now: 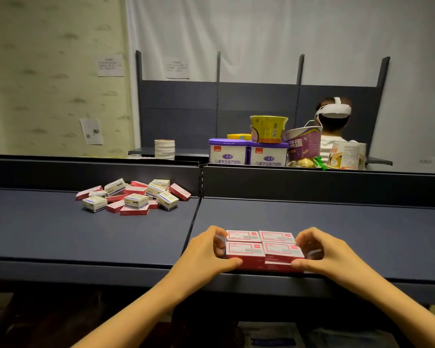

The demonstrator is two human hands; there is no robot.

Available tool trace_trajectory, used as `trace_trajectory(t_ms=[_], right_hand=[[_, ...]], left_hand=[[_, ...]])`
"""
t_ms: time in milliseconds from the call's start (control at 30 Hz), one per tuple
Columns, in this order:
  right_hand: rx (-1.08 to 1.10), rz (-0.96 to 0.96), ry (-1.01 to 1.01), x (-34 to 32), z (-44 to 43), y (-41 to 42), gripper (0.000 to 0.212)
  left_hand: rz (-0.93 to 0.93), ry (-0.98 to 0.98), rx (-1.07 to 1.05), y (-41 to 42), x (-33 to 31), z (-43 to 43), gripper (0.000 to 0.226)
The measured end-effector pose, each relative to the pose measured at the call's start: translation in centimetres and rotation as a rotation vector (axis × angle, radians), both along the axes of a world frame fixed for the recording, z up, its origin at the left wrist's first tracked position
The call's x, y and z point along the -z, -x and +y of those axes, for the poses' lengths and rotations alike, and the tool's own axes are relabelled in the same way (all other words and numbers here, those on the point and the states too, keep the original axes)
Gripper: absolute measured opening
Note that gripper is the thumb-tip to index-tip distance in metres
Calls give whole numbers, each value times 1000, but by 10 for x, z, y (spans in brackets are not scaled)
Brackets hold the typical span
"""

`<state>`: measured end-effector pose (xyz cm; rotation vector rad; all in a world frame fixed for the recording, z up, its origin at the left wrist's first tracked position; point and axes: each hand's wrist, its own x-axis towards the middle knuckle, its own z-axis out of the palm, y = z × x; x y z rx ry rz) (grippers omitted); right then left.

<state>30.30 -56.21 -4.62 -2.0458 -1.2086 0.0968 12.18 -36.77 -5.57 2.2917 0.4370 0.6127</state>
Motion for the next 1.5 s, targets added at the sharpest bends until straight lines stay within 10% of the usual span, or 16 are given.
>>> trace_trajectory(t_ms=[400,1133,1500], right_hand=[[-216,-36,-30,-71,112,36,62],[-9,113,1,-76,347,43,43],[45,109,390,-44,403,-2,60]], left_hand=[[-101,-73,-78,43,-43,93,59],[173,25,-226,136,-31,461,75],[228,-31,-238,129,-14,487,44]])
